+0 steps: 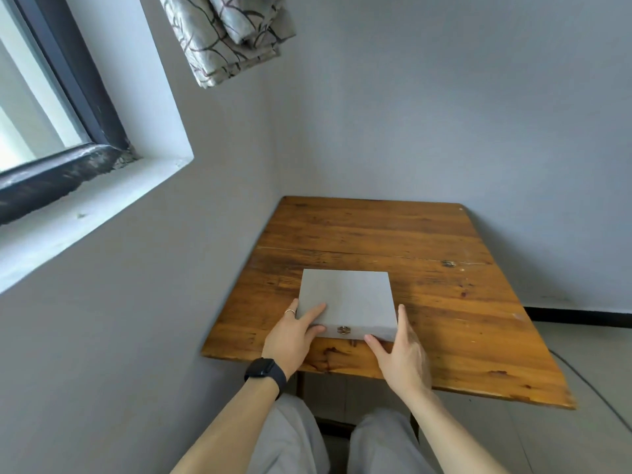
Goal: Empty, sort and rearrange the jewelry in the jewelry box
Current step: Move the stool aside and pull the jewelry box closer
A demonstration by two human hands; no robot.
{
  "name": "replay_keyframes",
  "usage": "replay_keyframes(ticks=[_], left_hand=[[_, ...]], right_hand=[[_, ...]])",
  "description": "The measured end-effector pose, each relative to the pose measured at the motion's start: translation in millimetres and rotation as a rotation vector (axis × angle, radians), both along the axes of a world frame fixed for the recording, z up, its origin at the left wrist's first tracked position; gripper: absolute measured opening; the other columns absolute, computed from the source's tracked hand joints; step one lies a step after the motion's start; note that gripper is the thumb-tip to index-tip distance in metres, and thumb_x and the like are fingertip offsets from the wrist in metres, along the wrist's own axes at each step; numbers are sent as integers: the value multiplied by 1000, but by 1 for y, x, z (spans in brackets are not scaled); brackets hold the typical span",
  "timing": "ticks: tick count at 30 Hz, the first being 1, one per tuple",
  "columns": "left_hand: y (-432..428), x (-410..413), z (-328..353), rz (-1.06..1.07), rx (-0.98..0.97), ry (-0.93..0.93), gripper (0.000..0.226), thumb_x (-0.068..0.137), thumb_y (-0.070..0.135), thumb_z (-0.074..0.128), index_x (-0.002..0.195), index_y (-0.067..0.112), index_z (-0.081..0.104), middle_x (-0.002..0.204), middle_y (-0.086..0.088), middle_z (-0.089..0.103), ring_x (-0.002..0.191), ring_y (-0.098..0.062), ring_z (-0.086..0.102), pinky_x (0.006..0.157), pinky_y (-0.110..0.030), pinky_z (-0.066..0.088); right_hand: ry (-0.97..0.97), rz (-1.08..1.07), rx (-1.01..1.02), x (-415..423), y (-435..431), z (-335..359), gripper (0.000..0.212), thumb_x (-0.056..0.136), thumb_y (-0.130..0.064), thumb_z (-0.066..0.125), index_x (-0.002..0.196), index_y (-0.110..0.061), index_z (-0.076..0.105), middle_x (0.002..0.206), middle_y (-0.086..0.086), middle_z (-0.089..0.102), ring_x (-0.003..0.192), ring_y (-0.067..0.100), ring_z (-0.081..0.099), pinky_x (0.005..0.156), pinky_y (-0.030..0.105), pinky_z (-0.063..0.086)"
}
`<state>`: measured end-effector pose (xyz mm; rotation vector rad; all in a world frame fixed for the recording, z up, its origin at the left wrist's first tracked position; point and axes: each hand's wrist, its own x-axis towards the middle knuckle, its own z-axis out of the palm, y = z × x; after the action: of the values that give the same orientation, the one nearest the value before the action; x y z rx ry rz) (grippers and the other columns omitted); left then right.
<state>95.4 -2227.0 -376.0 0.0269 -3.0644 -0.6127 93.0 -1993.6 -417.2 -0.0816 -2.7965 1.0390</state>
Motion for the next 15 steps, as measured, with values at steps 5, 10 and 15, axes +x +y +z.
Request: replay_keyframes(ticks=[5,10,15], left_hand=[[-15,2,0,27,139,85,47,100,50,48,146,38,46,149,-2,48,128,-21,54,102,-33,48],[-20,-1,8,58,137,132,55,93,56,57,142,32,53,136,0,62,118,-15,62,94,-27,51],[-17,-9,34,98,142,403,50,91,61,52,125,28,69,111,3,74,97,-10,69,73,-15,47]], right_hand=[[98,54,-62,-1,7,-4,75,87,-57,61,149,-20,40,143,3,57,127,23,58,92,35,54],[125,67,-87,-1,8,-4,63,89,-48,65,142,-18,50,136,1,62,122,20,61,88,29,52],[151,74,-49,-2,10,-6,62,89,-54,59,141,-20,52,136,-1,63,120,19,62,86,26,52]])
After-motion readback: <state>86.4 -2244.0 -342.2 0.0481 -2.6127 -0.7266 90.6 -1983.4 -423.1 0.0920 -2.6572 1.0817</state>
